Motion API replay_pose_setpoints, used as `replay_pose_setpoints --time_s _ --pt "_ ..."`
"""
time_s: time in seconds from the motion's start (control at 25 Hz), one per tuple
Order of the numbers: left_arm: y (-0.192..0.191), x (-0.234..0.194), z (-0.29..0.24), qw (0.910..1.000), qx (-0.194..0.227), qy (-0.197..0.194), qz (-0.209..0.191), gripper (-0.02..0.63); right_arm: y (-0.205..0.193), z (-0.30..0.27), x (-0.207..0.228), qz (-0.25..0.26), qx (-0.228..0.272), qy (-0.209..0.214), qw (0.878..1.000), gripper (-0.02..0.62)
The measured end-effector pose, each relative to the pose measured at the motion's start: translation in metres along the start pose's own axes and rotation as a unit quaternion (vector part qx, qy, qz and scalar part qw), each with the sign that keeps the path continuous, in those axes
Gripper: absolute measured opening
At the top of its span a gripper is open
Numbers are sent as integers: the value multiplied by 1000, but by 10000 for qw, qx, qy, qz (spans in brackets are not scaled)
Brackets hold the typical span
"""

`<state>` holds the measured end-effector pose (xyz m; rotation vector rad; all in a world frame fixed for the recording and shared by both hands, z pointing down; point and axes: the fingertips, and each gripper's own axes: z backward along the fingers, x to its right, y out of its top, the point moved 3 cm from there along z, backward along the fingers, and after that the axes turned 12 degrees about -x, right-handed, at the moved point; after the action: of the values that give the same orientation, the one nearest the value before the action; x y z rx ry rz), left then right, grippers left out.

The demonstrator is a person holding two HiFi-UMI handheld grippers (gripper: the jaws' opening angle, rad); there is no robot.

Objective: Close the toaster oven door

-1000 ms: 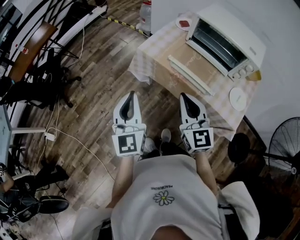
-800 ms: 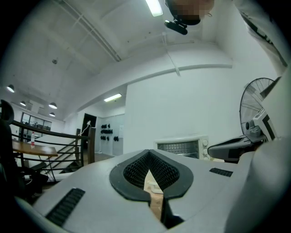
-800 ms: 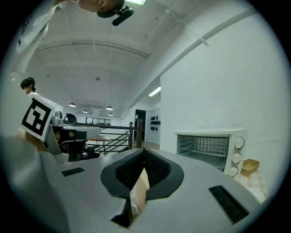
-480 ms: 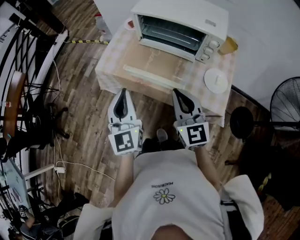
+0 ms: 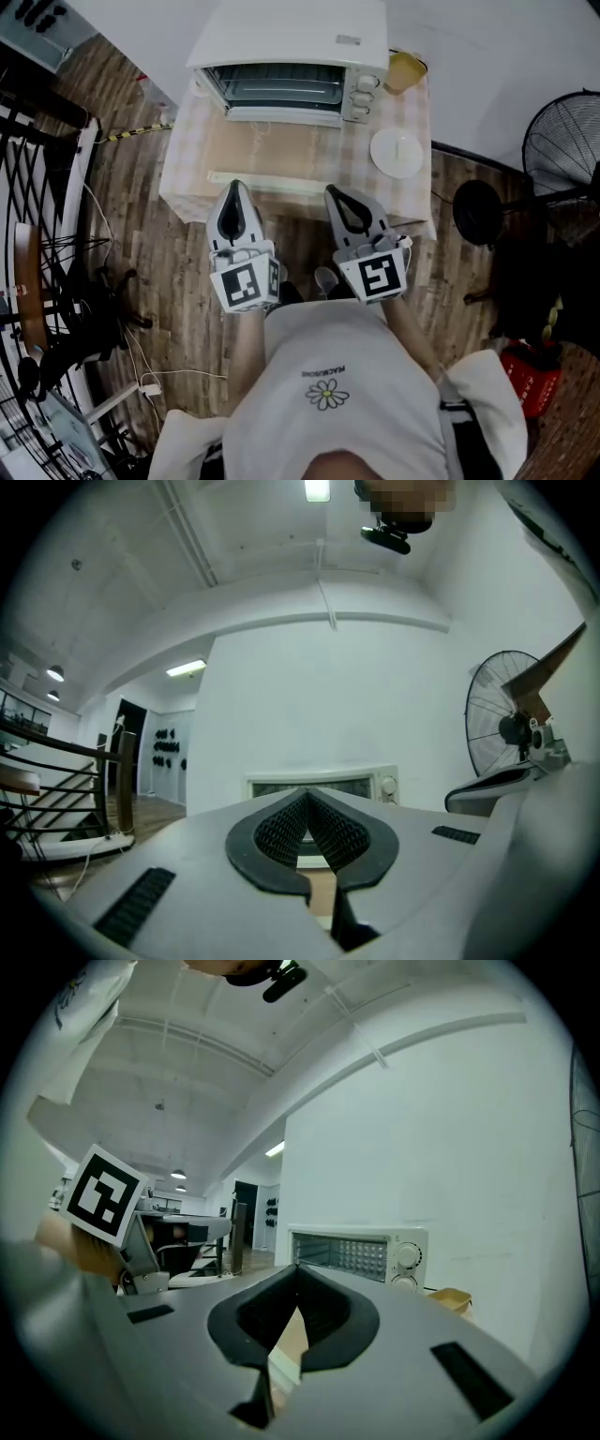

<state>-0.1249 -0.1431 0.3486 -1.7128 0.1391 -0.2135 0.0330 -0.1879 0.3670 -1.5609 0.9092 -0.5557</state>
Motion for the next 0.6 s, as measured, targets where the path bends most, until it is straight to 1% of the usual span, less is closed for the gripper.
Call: replay_pose_setpoints --time_s 0.08,0.16,0.32,0.48,0.6 --pt "1 4 -8 9998 10 -187 -65 15 -1 0 4 -52 -19 -181 9998 10" --pt "5 6 -15 9991 52 -369 -223 15 -1 -1 5 -113 -62 -373 9992 10" --pt "10 -1 -28 9966 85 -667 -476 15 0 -8 3 -243 -111 -752 9968 10" --pt "11 -18 -34 9940 170 -974 -468 15 2 -16 -6 -241 -224 -1167 9926 10" --pt "13 -38 -33 9930 118 -1138 -285 15 4 -19 -18 -401 -323 -1430 9884 10"
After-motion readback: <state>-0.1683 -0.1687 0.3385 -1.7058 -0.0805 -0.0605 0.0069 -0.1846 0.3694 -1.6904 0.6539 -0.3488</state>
